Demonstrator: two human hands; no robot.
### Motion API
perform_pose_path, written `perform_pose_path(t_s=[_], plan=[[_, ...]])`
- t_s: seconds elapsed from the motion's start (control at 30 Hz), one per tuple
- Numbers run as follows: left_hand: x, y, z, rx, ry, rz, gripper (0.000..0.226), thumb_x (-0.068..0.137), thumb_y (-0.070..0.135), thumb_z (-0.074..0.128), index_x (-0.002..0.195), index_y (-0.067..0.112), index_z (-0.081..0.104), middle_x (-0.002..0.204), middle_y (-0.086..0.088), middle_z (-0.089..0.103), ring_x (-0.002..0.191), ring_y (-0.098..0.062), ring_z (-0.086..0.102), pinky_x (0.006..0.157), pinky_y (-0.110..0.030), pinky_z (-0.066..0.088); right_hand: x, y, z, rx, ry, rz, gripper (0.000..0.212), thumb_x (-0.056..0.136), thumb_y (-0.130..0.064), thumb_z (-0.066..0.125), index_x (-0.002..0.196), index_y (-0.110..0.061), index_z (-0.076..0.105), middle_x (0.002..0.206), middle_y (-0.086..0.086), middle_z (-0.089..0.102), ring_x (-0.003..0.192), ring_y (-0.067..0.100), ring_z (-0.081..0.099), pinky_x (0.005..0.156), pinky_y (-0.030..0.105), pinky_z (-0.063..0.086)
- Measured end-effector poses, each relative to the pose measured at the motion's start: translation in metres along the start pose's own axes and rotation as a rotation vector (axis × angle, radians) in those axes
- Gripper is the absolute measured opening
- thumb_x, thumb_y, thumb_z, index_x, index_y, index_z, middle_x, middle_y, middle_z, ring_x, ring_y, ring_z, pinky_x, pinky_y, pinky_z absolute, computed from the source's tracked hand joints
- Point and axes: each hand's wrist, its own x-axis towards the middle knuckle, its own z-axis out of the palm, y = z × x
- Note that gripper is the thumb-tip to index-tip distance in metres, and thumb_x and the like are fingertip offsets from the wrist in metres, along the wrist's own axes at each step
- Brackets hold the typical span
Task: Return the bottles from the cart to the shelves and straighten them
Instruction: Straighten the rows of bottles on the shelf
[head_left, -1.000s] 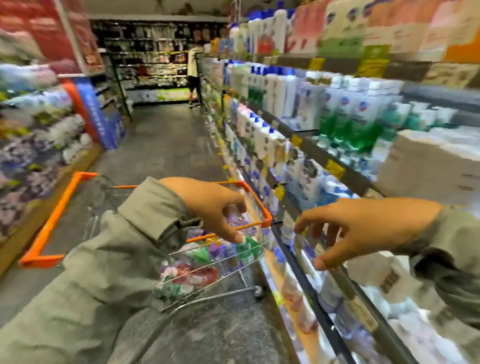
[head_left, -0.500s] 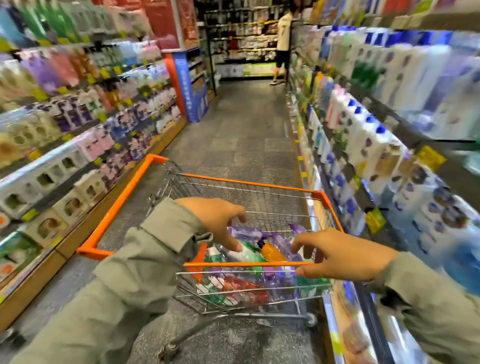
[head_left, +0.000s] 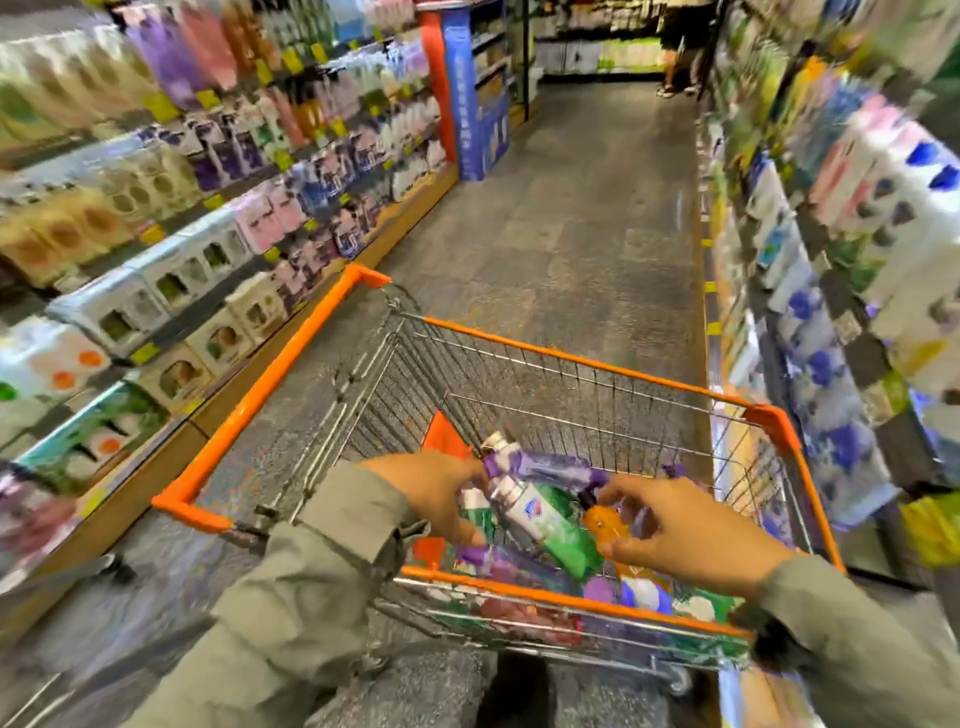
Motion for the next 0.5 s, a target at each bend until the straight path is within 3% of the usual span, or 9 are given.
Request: perform_pose_path(t_s=[0.1, 0.17, 0.23, 0.37, 0.5], plan=[[0.051, -0.014, 0.004, -0.039, 0.014, 0.005, 0.064, 0.087, 0.036, 0.065, 0.141, 0.019, 0.036, 0.138, -0.007, 0.048, 0.124, -0.022, 0.047, 0.094, -0.027, 0.038, 0.044, 0.019, 0.018, 0.005, -0.019, 0.028, 0.034, 0.078, -0.037, 0.071, 0.108, -0.031, 0.055, 0.083, -0.011, 0.054, 0.074, 0.01, 0.05, 0.065, 0.026, 0.04], [0.089, -0.028, 0.008, -0.059, -0.006, -0.006, 0.063, 0.086, 0.035, 0.066, 0.139, 0.017, 0.038, 0.138, -0.009, 0.048, 0.125, -0.023, 0.047, 0.098, -0.029, 0.039, 0.076, 0.034, 0.032, -0.002, -0.025, 0.045, 0.038, 0.078, -0.042, 0.07, 0.11, -0.034, 0.052, 0.086, -0.015, 0.051, 0.078, 0.008, 0.048, 0.069, 0.025, 0.04], [0.128, -0.046, 0.013, -0.079, -0.023, -0.009, 0.062, 0.086, 0.036, 0.066, 0.139, 0.017, 0.038, 0.138, -0.009, 0.048, 0.124, -0.024, 0.048, 0.1, -0.031, 0.04, 0.109, 0.048, 0.041, -0.037, -0.042, 0.078, 0.042, 0.079, -0.049, 0.066, 0.116, -0.035, 0.049, 0.095, -0.016, 0.052, 0.085, 0.008, 0.049, 0.079, 0.027, 0.042], [0.202, -0.083, 0.024, -0.127, -0.025, -0.051, 0.058, 0.088, 0.039, 0.062, 0.137, 0.018, 0.039, 0.136, -0.008, 0.048, 0.125, -0.02, 0.046, 0.099, -0.027, 0.037, 0.175, 0.076, 0.059, -0.156, -0.112, 0.092, 0.052, 0.086, -0.05, 0.058, 0.132, -0.034, 0.04, 0.128, -0.009, 0.052, 0.118, 0.014, 0.051, 0.091, 0.028, 0.043], [0.268, -0.109, 0.047, -0.162, -0.002, -0.169, 0.058, 0.087, 0.043, 0.061, 0.134, 0.017, 0.039, 0.131, -0.01, 0.053, 0.121, -0.027, 0.051, 0.098, -0.037, 0.043, 0.23, 0.108, 0.086, -0.194, -0.158, 0.119, 0.054, 0.087, -0.049, 0.057, 0.134, -0.03, 0.038, 0.132, -0.005, 0.051, 0.121, 0.018, 0.05, 0.09, 0.03, 0.045]])
